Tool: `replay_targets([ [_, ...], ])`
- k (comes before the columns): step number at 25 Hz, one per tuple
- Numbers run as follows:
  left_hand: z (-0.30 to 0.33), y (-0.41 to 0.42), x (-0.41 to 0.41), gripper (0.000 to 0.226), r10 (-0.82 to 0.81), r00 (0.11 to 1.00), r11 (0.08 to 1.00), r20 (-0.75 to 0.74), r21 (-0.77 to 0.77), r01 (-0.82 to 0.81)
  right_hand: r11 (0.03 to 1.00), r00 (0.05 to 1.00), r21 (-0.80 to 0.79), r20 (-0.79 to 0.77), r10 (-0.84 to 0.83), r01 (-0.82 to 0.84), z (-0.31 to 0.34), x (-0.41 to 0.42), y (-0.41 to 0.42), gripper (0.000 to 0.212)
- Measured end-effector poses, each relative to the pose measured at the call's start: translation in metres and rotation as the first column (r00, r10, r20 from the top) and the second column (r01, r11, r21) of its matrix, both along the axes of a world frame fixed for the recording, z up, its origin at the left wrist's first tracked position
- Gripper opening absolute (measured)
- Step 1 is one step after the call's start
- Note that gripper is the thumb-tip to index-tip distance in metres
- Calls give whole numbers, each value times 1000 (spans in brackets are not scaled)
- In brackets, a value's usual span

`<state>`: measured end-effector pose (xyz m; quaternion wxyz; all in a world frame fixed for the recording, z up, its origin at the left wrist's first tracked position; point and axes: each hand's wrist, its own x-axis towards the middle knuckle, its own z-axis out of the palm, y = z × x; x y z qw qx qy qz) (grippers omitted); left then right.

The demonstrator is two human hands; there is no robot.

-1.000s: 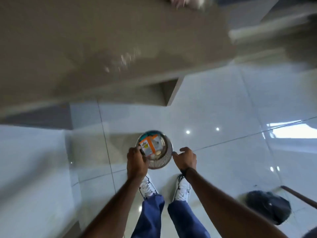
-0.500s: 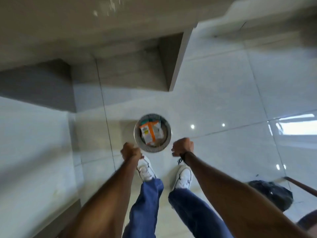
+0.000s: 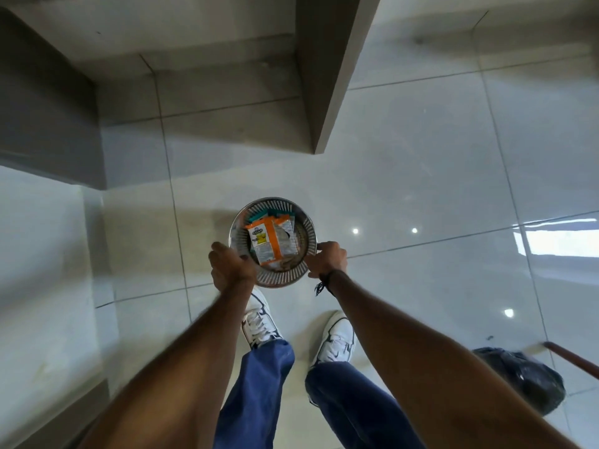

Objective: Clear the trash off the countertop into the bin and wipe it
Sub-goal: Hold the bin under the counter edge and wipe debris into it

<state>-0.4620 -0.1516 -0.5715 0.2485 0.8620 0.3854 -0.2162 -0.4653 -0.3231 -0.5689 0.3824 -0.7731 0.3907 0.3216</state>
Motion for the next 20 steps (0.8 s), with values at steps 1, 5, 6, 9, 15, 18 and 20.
replay_targets([
  [1,-7,5,3,45,10,1000,1000,-15,-8,-10,1000,1000,-11,5,15,-15,-8,0,1,22],
  [5,2,19,1,25,-46,993,986,-110,-163,28,995,998,-75,-22,62,-64,7,-1,-6,19],
  [6,21,21,-5,21,-49,993,982,-108,-189,28,995,998,-72,-26,61,-63,27,-4,-10,18],
  [9,115,14,-23,20,-41,994,975,-100,-222,18,993,995,-65,-34,91,-93,121,-17,-23,9],
  [15,354,-4,-41,36,79,993,937,-85,-333,-103,977,980,-70,-1,199,-199,348,-37,-51,26],
  [18,427,-7,-42,23,78,995,903,-68,-417,-100,969,966,-52,81,245,-242,424,-29,-55,12],
  [20,450,-6,-40,18,153,986,871,-72,-462,-169,982,975,27,130,183,-188,452,-16,-55,26],
])
